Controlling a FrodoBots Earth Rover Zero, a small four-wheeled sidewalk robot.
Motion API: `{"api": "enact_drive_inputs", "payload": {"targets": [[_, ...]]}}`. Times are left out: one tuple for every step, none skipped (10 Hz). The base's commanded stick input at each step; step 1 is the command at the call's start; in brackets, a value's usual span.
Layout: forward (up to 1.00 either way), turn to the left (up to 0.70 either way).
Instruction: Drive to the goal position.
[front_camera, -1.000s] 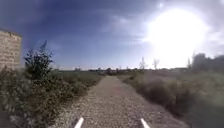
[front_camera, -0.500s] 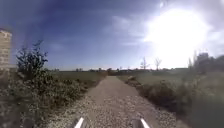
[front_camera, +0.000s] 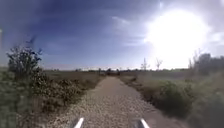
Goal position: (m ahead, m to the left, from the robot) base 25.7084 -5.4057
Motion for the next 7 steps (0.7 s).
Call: {"api": "enact_drive_inputs", "payload": {"targets": [[0.5,0.0],[0.5,0.0],[0.5,0.0],[0.5,0.0],[0.5,0.0],[0.5,0.0],[0.5,0.0]]}}
